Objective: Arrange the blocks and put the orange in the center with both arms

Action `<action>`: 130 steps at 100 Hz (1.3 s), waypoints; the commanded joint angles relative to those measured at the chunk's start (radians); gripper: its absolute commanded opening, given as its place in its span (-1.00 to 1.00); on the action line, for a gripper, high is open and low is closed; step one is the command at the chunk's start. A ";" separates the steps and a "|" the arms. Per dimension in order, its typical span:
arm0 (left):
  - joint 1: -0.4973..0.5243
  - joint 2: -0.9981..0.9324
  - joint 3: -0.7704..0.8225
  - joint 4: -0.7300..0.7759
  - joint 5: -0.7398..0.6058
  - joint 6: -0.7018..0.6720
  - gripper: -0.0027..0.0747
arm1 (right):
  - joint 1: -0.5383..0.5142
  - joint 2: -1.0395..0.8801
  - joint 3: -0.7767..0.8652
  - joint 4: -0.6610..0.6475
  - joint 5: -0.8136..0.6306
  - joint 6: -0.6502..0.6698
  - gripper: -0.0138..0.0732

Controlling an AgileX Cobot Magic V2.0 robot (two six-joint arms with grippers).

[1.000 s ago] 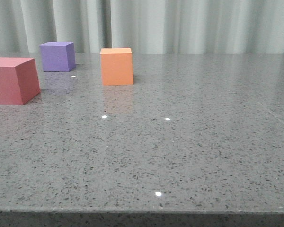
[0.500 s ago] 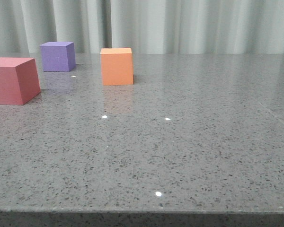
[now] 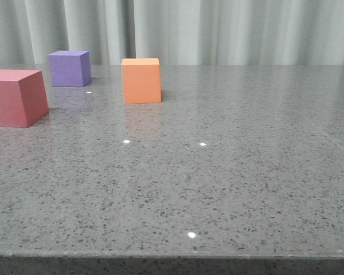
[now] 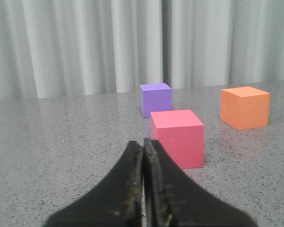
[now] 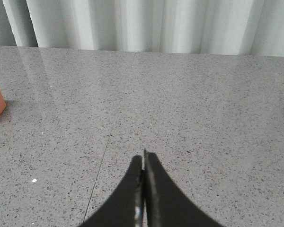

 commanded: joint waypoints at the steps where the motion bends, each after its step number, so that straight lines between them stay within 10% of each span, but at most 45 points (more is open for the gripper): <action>1: 0.003 -0.037 0.043 -0.006 -0.073 -0.005 -0.98 | -0.009 -0.001 -0.027 -0.014 -0.082 -0.001 -0.94; 46: 0.003 -0.033 -0.043 -0.101 -0.053 -0.005 -0.98 | -0.009 -0.001 -0.027 -0.014 -0.082 -0.001 -0.94; 130: 0.003 0.796 -0.982 -0.219 0.745 -0.005 -0.98 | -0.009 -0.001 -0.027 -0.014 -0.082 -0.001 -0.94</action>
